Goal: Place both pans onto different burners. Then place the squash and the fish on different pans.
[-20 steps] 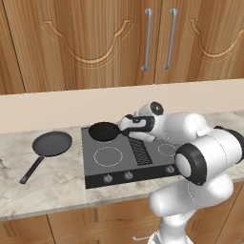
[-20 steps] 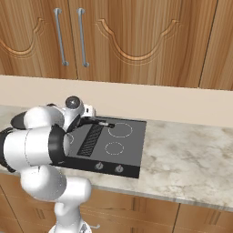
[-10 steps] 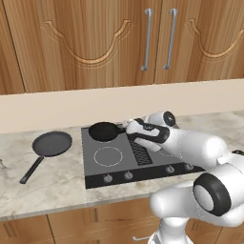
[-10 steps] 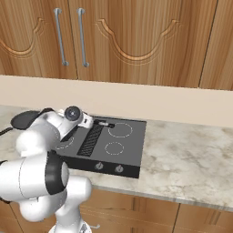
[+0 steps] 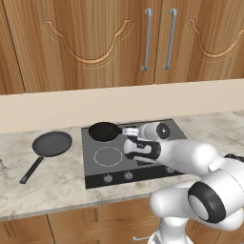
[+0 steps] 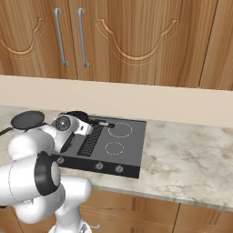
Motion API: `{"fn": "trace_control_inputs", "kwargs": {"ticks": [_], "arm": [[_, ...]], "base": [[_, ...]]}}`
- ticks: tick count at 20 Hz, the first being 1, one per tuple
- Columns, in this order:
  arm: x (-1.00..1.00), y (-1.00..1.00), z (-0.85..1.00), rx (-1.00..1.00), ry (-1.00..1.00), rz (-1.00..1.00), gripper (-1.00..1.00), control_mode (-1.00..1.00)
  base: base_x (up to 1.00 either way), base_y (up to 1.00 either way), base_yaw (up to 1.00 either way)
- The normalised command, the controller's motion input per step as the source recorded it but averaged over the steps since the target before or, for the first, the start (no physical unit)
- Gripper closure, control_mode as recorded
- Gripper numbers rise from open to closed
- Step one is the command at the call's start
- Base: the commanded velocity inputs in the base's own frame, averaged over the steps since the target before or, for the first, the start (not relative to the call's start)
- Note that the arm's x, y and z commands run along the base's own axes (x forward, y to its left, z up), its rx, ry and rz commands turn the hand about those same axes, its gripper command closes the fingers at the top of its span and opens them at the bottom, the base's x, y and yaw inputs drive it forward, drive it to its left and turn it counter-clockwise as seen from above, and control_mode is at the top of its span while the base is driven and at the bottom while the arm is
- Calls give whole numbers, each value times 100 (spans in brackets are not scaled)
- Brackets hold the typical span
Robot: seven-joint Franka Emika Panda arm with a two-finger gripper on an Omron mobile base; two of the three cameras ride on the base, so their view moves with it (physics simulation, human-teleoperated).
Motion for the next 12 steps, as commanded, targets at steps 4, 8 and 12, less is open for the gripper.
{"fn": "trace_control_inputs", "kwargs": {"ticks": [4,8,12], "arm": [[0,0,0,-6,0,0,-100,-100],[-3,0,0,-6,0,0,-100,-100],[-3,-2,1,-6,0,0,-100,-100]], "base": [[0,0,0],[0,0,0],[0,0,0]]}}
